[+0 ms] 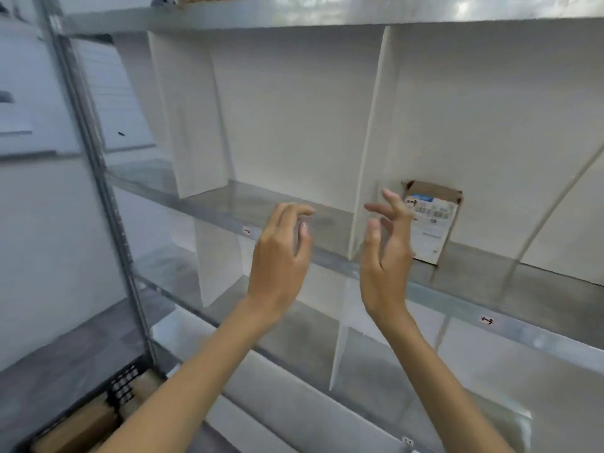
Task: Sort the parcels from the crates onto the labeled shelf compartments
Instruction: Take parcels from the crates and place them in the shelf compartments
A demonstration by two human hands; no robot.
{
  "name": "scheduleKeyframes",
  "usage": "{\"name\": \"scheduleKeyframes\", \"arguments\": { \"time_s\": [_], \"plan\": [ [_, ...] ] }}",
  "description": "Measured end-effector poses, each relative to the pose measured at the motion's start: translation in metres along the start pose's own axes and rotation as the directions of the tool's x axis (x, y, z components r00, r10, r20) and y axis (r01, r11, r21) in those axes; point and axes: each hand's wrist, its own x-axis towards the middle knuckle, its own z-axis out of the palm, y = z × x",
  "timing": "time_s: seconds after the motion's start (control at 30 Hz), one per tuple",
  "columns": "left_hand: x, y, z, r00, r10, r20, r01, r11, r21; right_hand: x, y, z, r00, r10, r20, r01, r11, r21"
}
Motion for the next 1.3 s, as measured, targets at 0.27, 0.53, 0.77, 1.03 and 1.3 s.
{"name": "scheduleKeyframes", "arguments": {
  "time_s": [0.27, 0.53, 0.77, 1.03, 1.3],
  "plan": [
    [-0.052, -0.081, -0.132, 0.979, -0.139, -0.150, 0.176, 0.945, 0.275, -0.066, -0.027, 0.129, 0.964, -0.058, 0.261, -0.010, 0.968, 0.251],
    [-0.115, -0.157, -0.263, 0.887, -0.345, -0.308, 0.449, 0.800, 0.398, -0.136, -0.051, 0.243, 0.828, -0.102, 0.552, -0.132, 0.921, 0.367],
    [-0.144, -0.218, -0.350, 0.843, -0.430, -0.323, 0.537, 0.702, 0.468, -0.176, -0.056, 0.324, 0.603, -0.207, 0.770, -0.043, 0.956, 0.290],
    [-0.177, -0.275, -0.418, 0.777, -0.498, -0.385, 0.629, 0.623, 0.465, -0.207, -0.060, 0.402, 0.523, -0.065, 0.850, -0.213, 0.955, 0.204],
    [-0.196, -0.340, -0.429, 0.668, -0.613, -0.421, 0.743, 0.523, 0.418, -0.232, -0.037, 0.478, 0.386, 0.005, 0.923, -0.276, 0.955, 0.110]
  ]
}}
